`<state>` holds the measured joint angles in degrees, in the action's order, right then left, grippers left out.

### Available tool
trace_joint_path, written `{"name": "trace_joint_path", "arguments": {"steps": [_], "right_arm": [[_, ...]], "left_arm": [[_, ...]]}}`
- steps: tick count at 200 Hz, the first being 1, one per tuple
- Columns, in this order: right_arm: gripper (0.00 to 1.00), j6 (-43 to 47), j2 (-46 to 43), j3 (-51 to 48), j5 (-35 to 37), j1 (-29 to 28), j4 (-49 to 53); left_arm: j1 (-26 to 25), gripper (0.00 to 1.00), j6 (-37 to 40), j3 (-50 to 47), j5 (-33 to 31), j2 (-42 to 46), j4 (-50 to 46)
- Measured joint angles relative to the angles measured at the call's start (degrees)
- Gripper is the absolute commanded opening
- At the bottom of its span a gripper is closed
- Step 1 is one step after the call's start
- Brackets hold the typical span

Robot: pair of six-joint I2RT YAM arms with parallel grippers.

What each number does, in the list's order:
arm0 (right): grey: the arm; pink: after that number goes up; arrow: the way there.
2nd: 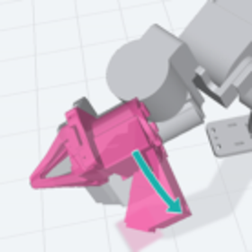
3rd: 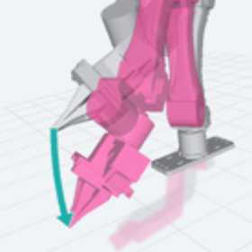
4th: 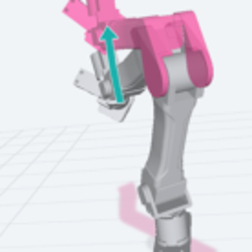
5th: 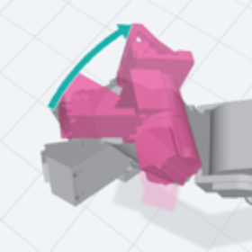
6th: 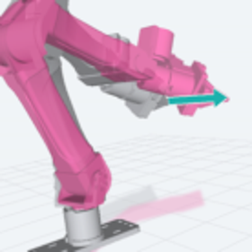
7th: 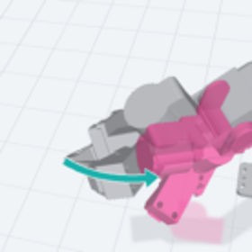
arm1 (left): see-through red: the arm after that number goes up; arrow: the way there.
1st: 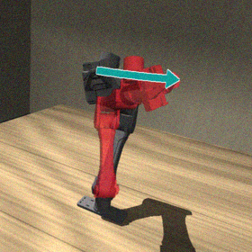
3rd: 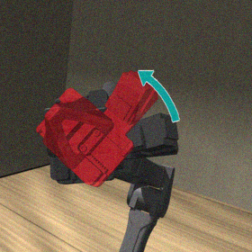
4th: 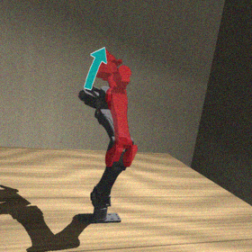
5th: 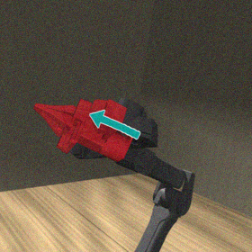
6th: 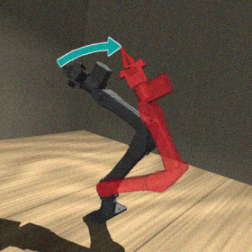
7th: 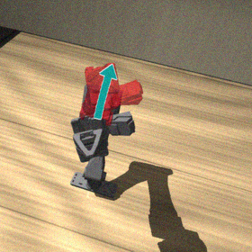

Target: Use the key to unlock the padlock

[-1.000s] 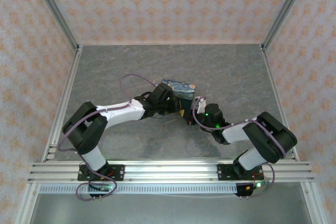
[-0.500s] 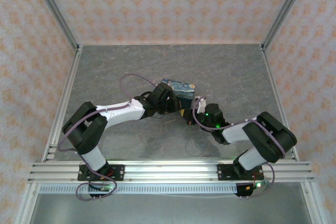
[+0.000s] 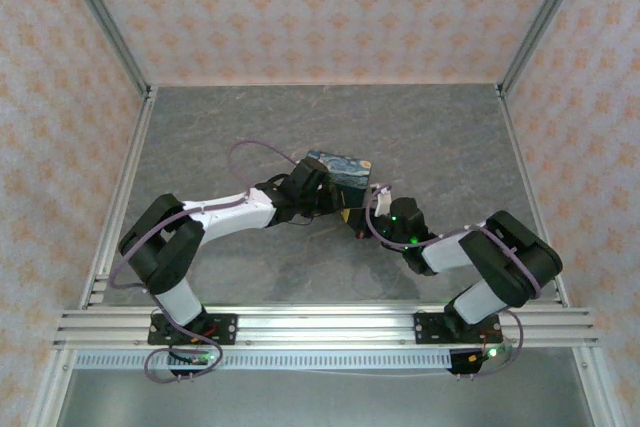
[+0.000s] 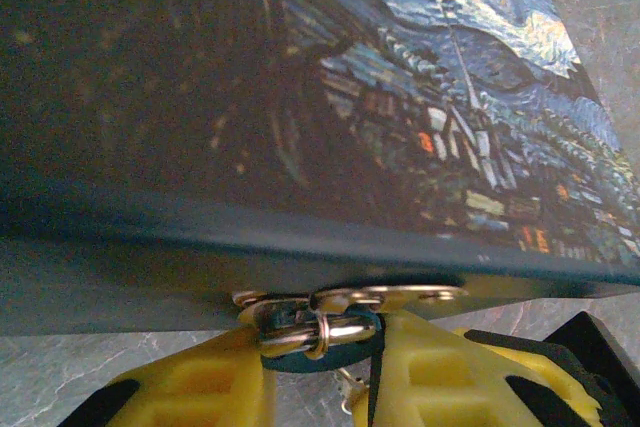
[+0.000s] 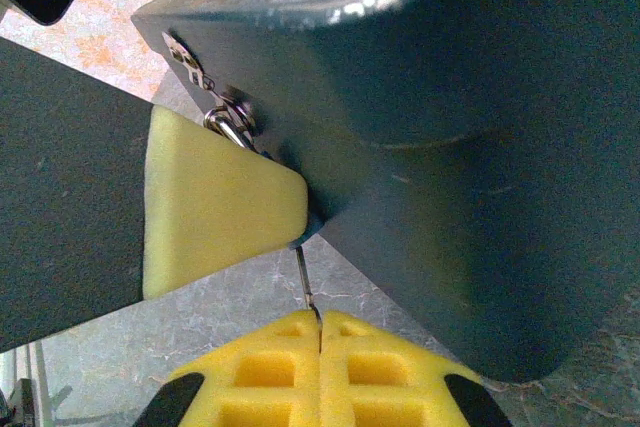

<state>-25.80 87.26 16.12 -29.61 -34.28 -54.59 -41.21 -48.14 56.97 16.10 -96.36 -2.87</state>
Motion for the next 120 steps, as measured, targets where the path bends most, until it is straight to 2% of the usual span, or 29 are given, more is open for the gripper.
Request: {"name": "trace_joint_path", "arguments": {"steps": [120], "right_arm": [[0.0, 0.6, 0.0, 0.0, 1.7, 0.0, -0.8]], "left_arm": [[0.0, 0.26, 0.0, 0.3, 0.0, 0.0, -0.4]]}}
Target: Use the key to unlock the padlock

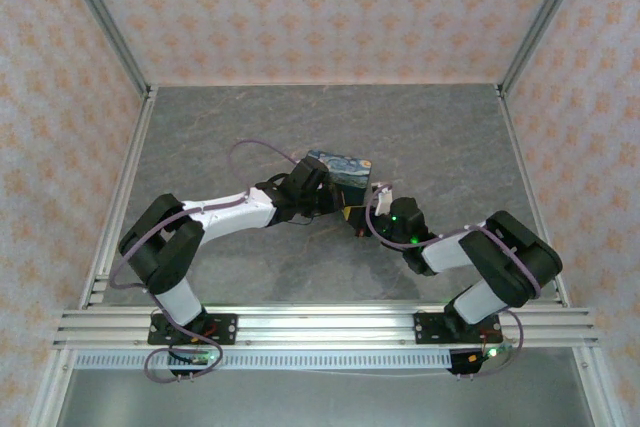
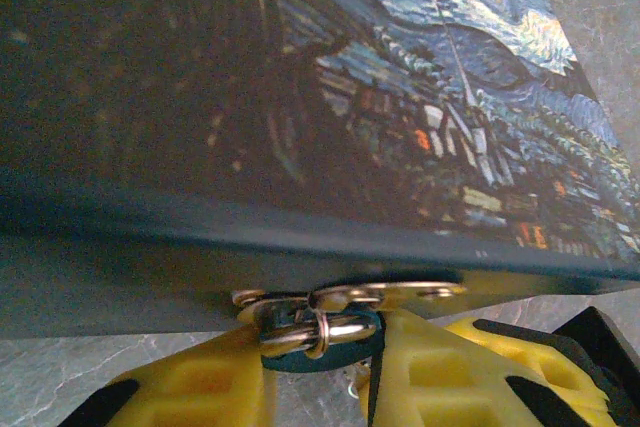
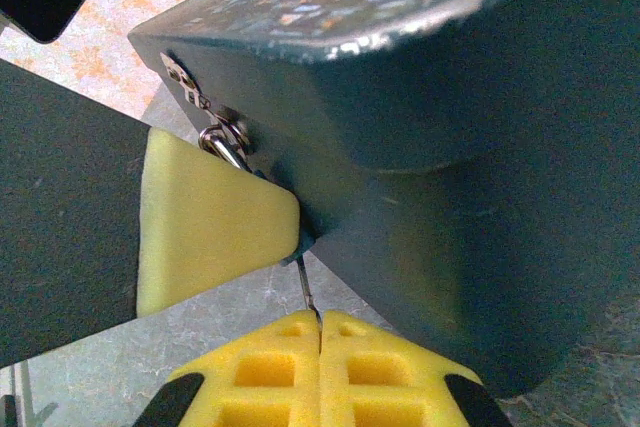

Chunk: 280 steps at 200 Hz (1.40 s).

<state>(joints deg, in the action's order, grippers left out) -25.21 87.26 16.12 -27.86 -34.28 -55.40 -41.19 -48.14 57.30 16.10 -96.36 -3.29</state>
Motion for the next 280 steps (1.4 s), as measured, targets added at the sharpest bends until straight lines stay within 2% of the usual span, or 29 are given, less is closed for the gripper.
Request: {"name": "trace_joint_path", "arguments": {"steps": [176, 280], "right_arm": [[0.0, 2.4, 0.1, 0.0, 1.1, -0.1, -1.3], [0.0, 5.6, 3.6, 0.3, 2.9, -0.7, -3.1]], "left_arm": [[0.1, 0.26, -0.3, 0.9, 0.0, 0.2, -0.8], [0.1, 0.26, -0.5, 0.9, 0.0, 0.2, -1.6]]}}
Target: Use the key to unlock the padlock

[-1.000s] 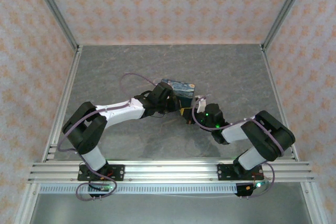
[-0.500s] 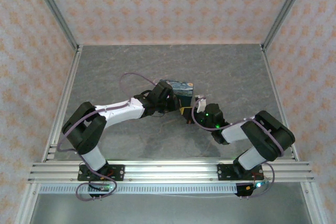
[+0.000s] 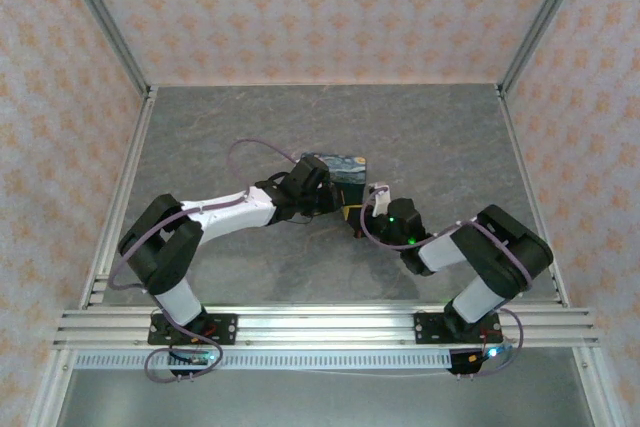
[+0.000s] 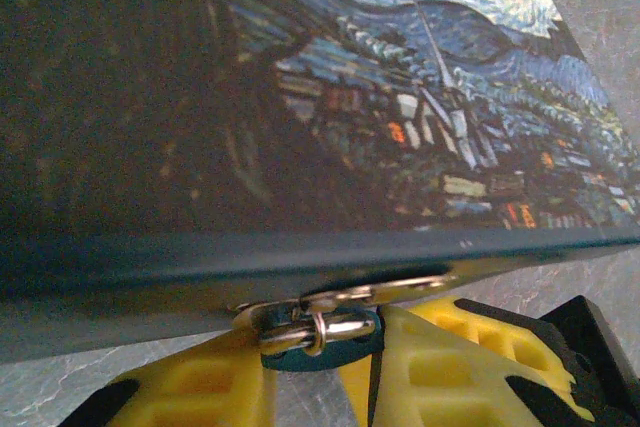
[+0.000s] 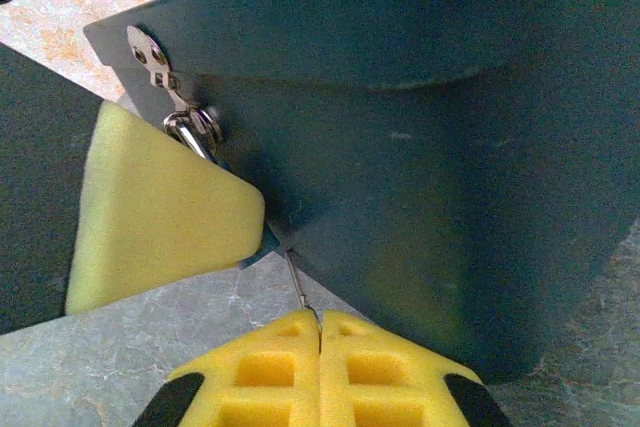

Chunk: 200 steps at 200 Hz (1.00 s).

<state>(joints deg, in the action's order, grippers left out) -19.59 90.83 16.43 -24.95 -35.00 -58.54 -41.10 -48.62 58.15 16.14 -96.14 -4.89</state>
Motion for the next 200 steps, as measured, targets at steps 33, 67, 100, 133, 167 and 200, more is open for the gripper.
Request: {"name": "trace_joint_path", "arguments": {"steps": [33, 67, 100, 133, 167, 200], "right_arm": [[0.0, 0.3, 0.1, 0.1, 0.2, -0.1, -0.2], [0.0, 0.4, 0.1, 0.1, 0.1, -0.1, -0.3], [0.0, 0.4, 0.1, -0.2, 0.1, -0.1, -0.3], [0.0, 0.4, -0.1, -0.3, 0.1, -0.1, -0.3], [0.0, 0.4, -1.4, -0.9, 0.1, -0.1, -0.2], [0.0, 0.9, -3.0, -1.7, 0.0, -0.1, -0.2]], "left_arm": [[0.0, 0.26, 0.0, 0.0, 0.0, 0.0, 0.0], [0.0, 0.26, 0.0, 0.0, 0.0, 0.0, -0.1], [0.0, 0.26, 0.0, 0.0, -0.1, 0.0, -0.1], [0.0, 0.26, 0.0, 0.0, -0.1, 0.1, -0.1], [0.7, 0.26, -0.4, 0.0, 0.0, 1.1, -0.8], [1.2, 0.26, -1.0, 0.0, 0.0, 1.4, -1.2]]}}
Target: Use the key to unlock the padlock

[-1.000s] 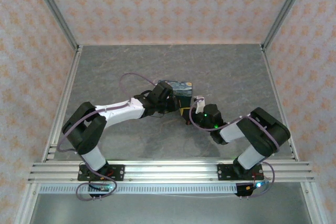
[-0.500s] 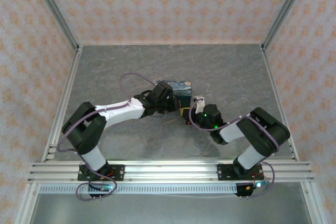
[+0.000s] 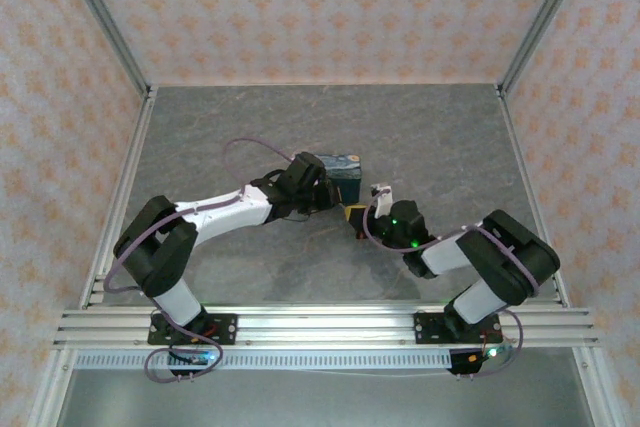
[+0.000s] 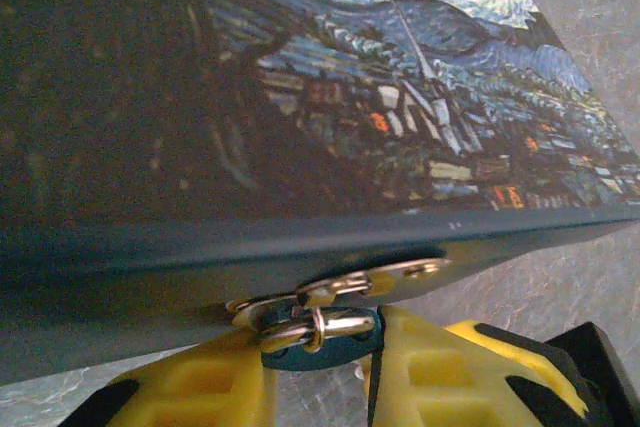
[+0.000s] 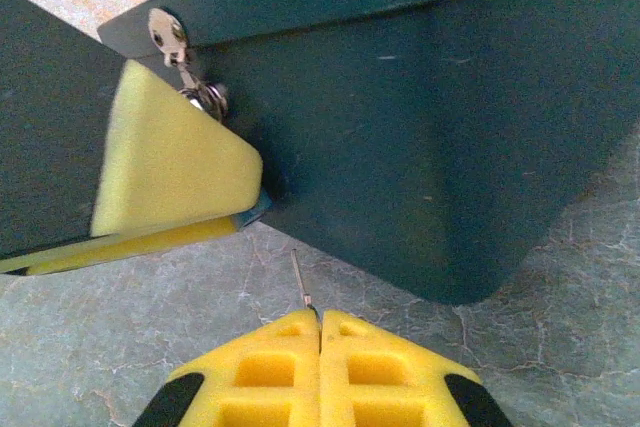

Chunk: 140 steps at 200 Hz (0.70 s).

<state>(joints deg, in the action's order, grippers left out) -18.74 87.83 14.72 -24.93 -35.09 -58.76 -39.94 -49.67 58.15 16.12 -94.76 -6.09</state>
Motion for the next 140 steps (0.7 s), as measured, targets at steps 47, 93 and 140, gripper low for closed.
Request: {"name": "trace_joint_path", "arguments": {"steps": [47, 93, 140], "right_arm": [[0.0, 0.4, -1.0, -0.2, -0.8, 0.0, 0.0], [0.0, 0.4, -0.5, 0.0, -2.1, 0.0, -0.1], [0.0, 0.4, 0.2, 0.2, -3.0, -0.2, -0.3]], "left_arm": [[0.2, 0.26, -0.4, 0.0, 0.0, 0.0, -0.2], [0.2, 0.26, -0.4, 0.0, 0.0, 0.4, -0.4], [0.3, 0.26, -0.4, 0.0, 0.0, 0.6, -0.8]]}}
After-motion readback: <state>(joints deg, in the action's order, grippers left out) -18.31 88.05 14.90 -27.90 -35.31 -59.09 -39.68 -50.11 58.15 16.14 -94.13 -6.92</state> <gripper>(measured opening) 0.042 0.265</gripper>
